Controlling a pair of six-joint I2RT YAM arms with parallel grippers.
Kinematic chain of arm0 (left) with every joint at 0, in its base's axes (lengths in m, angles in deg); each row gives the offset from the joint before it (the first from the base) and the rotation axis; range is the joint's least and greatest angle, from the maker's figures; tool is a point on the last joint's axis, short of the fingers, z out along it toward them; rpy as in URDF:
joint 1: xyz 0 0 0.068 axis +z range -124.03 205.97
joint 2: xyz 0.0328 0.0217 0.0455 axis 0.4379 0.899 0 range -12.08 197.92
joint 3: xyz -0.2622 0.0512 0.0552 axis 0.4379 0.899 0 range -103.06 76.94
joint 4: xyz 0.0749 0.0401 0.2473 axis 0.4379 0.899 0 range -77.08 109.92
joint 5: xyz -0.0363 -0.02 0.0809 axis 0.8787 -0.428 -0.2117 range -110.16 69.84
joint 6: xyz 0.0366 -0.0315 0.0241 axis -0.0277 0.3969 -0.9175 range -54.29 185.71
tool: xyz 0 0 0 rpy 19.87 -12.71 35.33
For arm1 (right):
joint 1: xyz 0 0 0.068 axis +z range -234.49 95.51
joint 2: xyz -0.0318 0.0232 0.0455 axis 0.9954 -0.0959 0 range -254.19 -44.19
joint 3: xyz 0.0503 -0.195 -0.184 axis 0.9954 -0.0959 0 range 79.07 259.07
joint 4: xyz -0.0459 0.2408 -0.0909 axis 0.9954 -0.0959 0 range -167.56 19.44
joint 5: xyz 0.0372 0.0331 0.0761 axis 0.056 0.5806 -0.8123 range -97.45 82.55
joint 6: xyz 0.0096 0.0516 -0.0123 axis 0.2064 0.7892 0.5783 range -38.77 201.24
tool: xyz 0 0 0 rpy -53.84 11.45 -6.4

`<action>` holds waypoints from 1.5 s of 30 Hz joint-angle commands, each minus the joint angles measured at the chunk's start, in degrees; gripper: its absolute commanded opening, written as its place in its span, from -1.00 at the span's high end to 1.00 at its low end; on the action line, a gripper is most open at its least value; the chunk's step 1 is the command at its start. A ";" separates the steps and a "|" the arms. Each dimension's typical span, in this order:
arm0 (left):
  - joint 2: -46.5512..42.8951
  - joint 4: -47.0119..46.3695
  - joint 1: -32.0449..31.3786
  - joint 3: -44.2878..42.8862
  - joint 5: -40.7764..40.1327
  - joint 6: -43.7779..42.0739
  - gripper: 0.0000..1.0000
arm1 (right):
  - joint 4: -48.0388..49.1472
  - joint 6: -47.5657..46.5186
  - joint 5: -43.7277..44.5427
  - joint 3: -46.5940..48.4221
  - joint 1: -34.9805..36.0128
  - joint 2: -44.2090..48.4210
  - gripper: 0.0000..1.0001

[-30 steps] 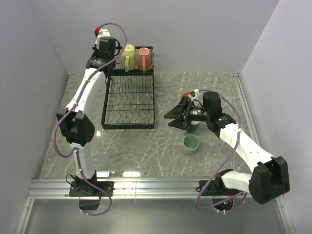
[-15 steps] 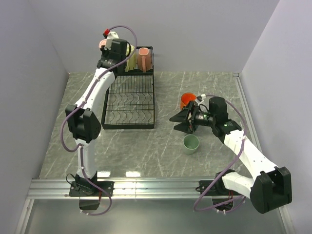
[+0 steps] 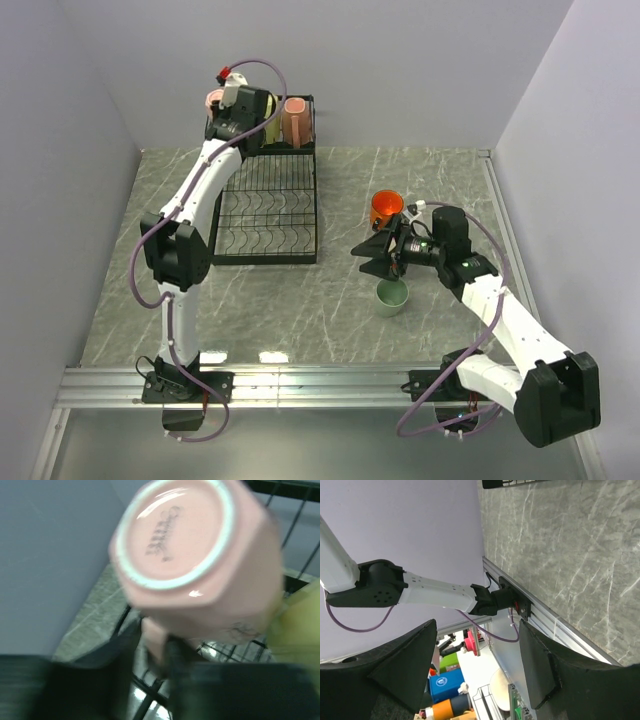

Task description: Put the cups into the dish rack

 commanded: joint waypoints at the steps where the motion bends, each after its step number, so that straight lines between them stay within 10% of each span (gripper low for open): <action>1: 0.01 1.60 -0.80 -3.60 0.91 2.87 0.21 | 0.63 -0.77 -1.11 -0.55 -1.05 2.00 -0.47; 7: -0.16 3.19 -0.80 -3.69 1.36 3.66 -0.39 | 0.45 -1.13 -1.46 -0.72 -1.57 1.91 -0.47; 25: -14.03 11.72 2.18 0.87 11.28 17.98 -0.63 | -8.67 -11.57 2.30 6.29 -1.49 -0.37 -0.47; 30: -31.05 2.15 3.42 17.82 13.39 18.86 -0.99 | -18.00 -18.69 9.69 18.68 -1.66 -3.18 -0.47; 45: -56.14 -1.65 5.18 49.74 36.33 26.60 -0.87 | -47.36 -36.27 42.12 56.13 -3.16 -31.82 -0.43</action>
